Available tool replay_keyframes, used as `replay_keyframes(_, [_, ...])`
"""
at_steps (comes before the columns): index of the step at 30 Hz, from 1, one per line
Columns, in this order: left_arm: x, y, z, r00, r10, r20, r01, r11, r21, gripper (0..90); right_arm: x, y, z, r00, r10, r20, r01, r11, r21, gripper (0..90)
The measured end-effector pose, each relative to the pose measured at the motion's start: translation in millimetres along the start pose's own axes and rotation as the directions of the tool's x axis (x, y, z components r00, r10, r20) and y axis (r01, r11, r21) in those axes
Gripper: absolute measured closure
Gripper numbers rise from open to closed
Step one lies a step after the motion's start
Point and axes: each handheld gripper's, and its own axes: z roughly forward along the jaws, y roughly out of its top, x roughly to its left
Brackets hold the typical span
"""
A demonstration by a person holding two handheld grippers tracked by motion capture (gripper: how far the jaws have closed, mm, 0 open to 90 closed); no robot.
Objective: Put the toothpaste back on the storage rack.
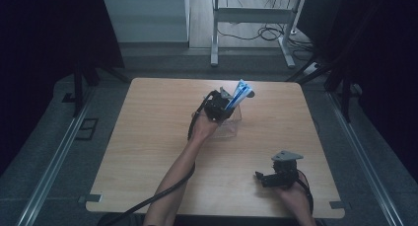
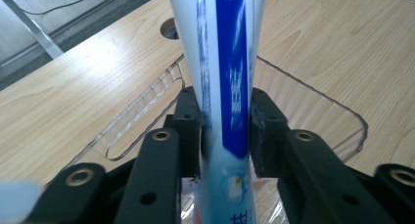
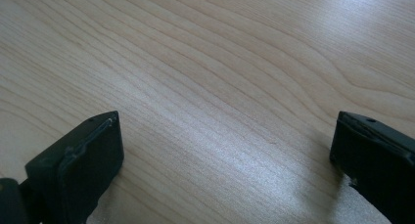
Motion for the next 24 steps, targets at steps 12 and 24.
replay_keyframes(12, [-1.7, -0.2, -3.2, 0.9999, 0.009, -0.012, -0.009, 1.0, 0.0, 61.0, 0.0, 0.0, 0.0, 1.0, 0.0, 0.0, 0.0, 1.0, 0.0, 0.0])
replay_keyframes(24, [2.1, 7.1, -22.3, 0.9993, -0.032, 0.02, 0.033, 0.9986, -0.042, 50.5, 0.0, 0.0, 0.0, 1.0, 0.0, 0.0, 0.0, 1.0, 0.0, 0.0])
